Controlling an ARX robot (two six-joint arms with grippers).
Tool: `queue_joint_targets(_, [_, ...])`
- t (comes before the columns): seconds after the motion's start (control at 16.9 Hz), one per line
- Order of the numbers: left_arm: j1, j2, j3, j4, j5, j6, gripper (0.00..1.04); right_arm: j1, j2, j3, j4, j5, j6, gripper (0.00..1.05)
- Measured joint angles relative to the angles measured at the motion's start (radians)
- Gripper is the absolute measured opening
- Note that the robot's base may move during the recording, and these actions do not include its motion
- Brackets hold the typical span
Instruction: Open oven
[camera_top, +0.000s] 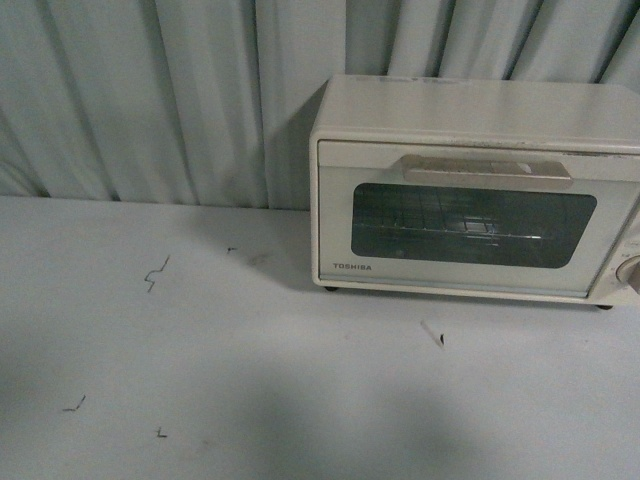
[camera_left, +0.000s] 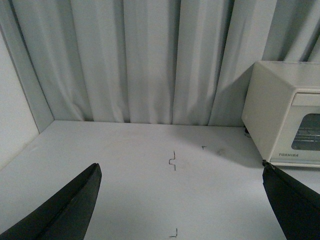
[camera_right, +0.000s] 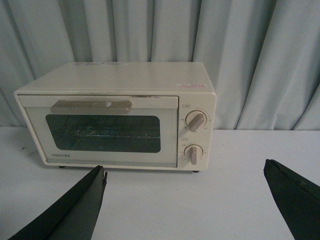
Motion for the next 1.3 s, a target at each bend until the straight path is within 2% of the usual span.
queue_joint_targets(0.06, [-0.008,0.008,0.0,0.018,-0.005,-0.001,0.98,0.0,0.0,0.0,0.0,0.0,0.0,0.98])
queue_joint_targets(0.12, [-0.08,0.109,0.025,0.139,-0.067,-0.029,0.98,0.0,0.0,0.0,0.0,0.0,0.0,0.98])
queue_joint_targets(0.24, [-0.241,0.37,0.159,0.296,-0.097,-0.131,0.98,0.0,0.0,0.0,0.0,0.0,0.0,0.98])
queue_joint_targets(0.3, [-0.311,0.531,0.261,0.359,-0.058,-0.218,0.98,0.0,0.0,0.0,0.0,0.0,0.0,0.98])
queue_joint_targets(0.35, [-0.379,0.743,0.39,0.35,-0.04,-0.35,0.98,0.0,0.0,0.0,0.0,0.0,0.0,0.98])
queue_joint_targets(0.41, [-0.413,0.91,0.485,0.32,0.029,-0.475,0.98,0.0,0.0,0.0,0.0,0.0,0.0,0.98])
queue_joint_targets(0.47, [-0.43,1.12,0.605,0.296,0.126,-0.643,0.98,0.0,0.0,0.0,0.0,0.0,0.0,0.98])
queue_joint_targets(0.59, [-0.446,1.388,0.774,0.254,0.253,-0.9,0.98,0.0,0.0,0.0,0.0,0.0,0.0,0.98])
queue_joint_targets(0.77, [-0.444,1.588,0.863,0.23,0.346,-1.068,0.98,0.0,0.0,0.0,0.0,0.0,0.0,0.98])
queue_joint_targets(0.89, [-0.432,1.705,0.879,0.244,0.393,-1.149,0.98,0.0,0.0,0.0,0.0,0.0,0.0,0.98])
queue_joint_targets(1.01, [-0.437,1.763,0.873,0.257,0.394,-1.174,0.98,0.0,0.0,0.0,0.0,0.0,0.0,0.98])
queue_joint_targets(1.3, [-0.511,1.864,0.908,0.245,0.406,-1.132,0.98,0.0,0.0,0.0,0.0,0.0,0.0,0.98])
